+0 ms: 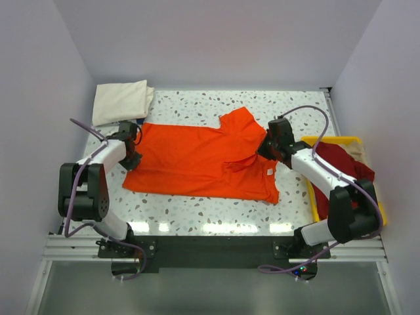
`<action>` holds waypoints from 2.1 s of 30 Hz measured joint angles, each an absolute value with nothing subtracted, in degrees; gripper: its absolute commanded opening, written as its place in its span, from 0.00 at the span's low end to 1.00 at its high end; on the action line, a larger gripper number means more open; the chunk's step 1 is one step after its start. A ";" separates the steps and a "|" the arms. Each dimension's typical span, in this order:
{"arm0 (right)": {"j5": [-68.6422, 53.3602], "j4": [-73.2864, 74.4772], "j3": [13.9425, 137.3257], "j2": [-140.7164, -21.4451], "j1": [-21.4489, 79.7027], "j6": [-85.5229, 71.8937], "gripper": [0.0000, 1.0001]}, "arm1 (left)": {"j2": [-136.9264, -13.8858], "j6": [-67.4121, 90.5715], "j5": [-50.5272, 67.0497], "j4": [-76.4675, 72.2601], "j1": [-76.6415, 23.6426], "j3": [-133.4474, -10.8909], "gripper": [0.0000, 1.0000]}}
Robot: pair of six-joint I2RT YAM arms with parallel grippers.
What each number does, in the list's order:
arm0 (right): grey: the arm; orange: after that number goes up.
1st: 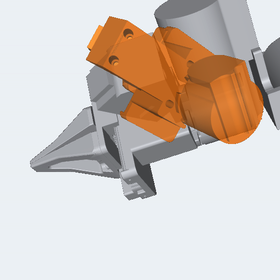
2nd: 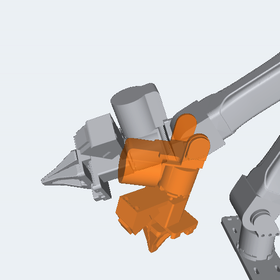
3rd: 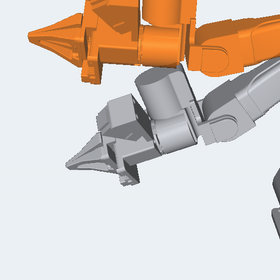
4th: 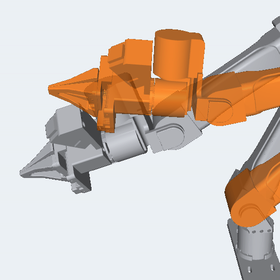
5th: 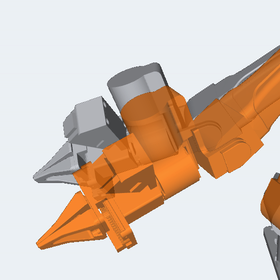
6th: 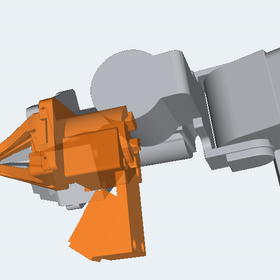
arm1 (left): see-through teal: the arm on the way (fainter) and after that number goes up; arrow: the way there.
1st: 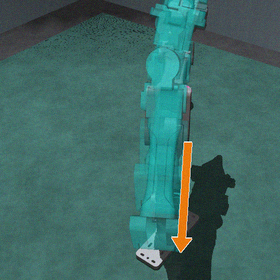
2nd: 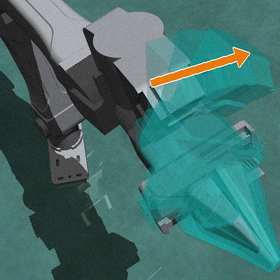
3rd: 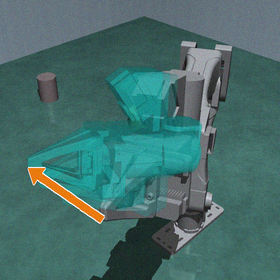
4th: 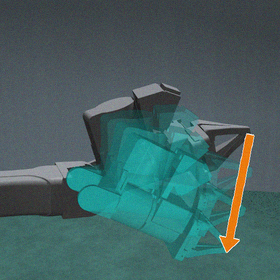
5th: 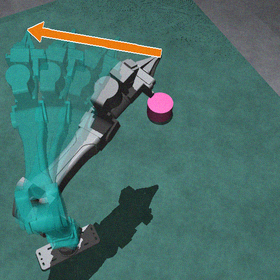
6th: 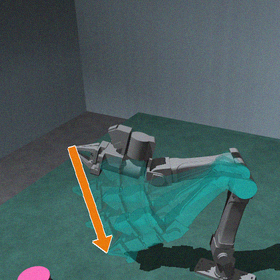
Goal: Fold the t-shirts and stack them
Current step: Fold the tshirt
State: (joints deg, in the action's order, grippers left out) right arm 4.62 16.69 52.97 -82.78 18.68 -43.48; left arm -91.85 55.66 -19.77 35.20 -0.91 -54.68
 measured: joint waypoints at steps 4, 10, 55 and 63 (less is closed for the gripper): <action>5.56 17.08 52.97 -80.66 18.33 -43.46 0.00 | -90.72 54.87 -19.40 35.20 -0.60 -54.30 0.00; 6.92 18.39 52.97 -78.96 17.23 -43.03 0.00 | -88.66 54.15 -18.50 35.20 0.86 -54.19 0.00; 7.88 20.93 56.38 -84.77 11.57 -41.74 0.00 | -93.32 51.40 -14.31 32.05 3.09 -57.76 0.00; 7.79 21.80 63.44 -91.53 11.57 -40.27 0.33 | -94.28 50.65 -13.50 30.70 3.16 -57.78 0.26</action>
State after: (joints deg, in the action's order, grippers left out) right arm 7.79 21.80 63.44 -91.53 11.57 -40.27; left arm -94.28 50.65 -13.50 30.70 3.16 -57.78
